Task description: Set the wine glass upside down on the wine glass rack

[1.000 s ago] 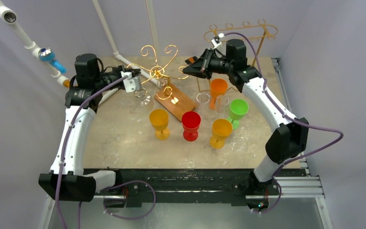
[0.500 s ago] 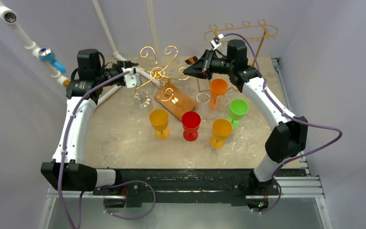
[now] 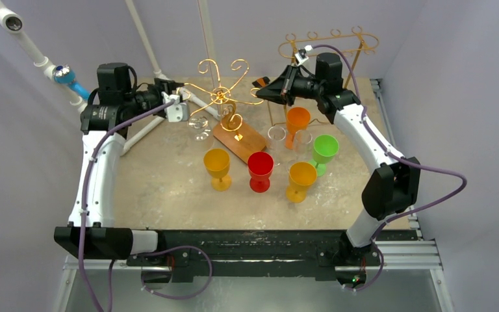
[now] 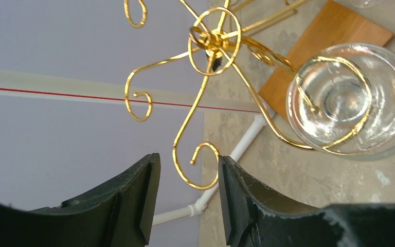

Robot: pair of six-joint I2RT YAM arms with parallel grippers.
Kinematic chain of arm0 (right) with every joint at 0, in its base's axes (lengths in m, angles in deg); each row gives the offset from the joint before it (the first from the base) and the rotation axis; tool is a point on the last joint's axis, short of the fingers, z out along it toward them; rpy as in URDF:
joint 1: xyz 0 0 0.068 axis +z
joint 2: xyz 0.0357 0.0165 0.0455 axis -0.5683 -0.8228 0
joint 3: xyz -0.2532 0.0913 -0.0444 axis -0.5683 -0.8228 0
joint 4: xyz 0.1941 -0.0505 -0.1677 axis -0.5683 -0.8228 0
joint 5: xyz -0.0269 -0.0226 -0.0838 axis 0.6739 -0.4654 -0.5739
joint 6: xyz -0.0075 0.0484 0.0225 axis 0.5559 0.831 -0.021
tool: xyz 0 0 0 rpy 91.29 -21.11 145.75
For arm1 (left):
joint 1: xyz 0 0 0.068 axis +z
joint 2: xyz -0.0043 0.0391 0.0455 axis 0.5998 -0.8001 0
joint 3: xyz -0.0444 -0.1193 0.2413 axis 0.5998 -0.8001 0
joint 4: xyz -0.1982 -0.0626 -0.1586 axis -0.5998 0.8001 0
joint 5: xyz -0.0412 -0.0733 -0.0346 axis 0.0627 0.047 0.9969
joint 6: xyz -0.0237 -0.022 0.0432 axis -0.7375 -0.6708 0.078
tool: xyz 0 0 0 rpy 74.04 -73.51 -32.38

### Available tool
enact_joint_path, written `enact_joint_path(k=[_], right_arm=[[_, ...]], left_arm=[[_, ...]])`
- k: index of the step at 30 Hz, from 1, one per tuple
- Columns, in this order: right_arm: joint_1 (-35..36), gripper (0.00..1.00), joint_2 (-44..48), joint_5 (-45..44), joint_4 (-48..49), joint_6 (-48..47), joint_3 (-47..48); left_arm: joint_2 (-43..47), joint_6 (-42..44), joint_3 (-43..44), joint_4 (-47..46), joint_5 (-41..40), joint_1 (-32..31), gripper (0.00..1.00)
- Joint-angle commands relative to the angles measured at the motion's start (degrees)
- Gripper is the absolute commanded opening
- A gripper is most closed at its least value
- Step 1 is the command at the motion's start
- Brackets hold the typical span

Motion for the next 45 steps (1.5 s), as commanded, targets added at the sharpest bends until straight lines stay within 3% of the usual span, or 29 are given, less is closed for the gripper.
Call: enact_joint_path(k=[1, 8, 13, 18, 21, 25, 35, 45], right_arm=[[0.69, 0.0, -5.83, -8.73, -8.6, -3.84, -4.06], [0.04, 0.0, -5.93, -8.09, -8.01, -3.94, -4.53], [0.11, 0.0, -5.93, -7.68, -7.56, -3.84, -4.92], [0.04, 0.0, -6.11, -7.09, -7.19, -3.67, -4.94], [0.06, 0.0, -6.11, -6.49, -6.88, -3.49, -5.02], [0.06, 0.0, -5.62, -6.46, -6.74, -3.16, -4.98], [0.84, 0.0, -2.68, -6.89, -6.92, -2.88, -6.72], [2.43, 0.0, -1.29, -7.37, -8.04, -3.61, -9.04]], left_arm=[[-1.04, 11.62, -1.64, 6.73, -0.11, 0.38, 0.48], [1.9, 11.96, -12.23, -8.82, -0.97, 0.38, 0.53], [7.04, 0.36, -24.92, -36.87, 0.48, 0.38, 0.51], [8.16, -4.56, -29.8, -49.56, 1.63, 0.38, 0.38], [8.36, -8.6, -29.85, -52.04, 1.21, 0.38, 0.13], [8.76, -11.54, -27.38, -49.37, 1.56, 0.38, 0.0], [9.05, -10.9, -15.75, -25.31, 2.37, 0.38, 0.0], [10.49, -13.17, -11.48, -17.9, 2.8, 0.38, 0.0]])
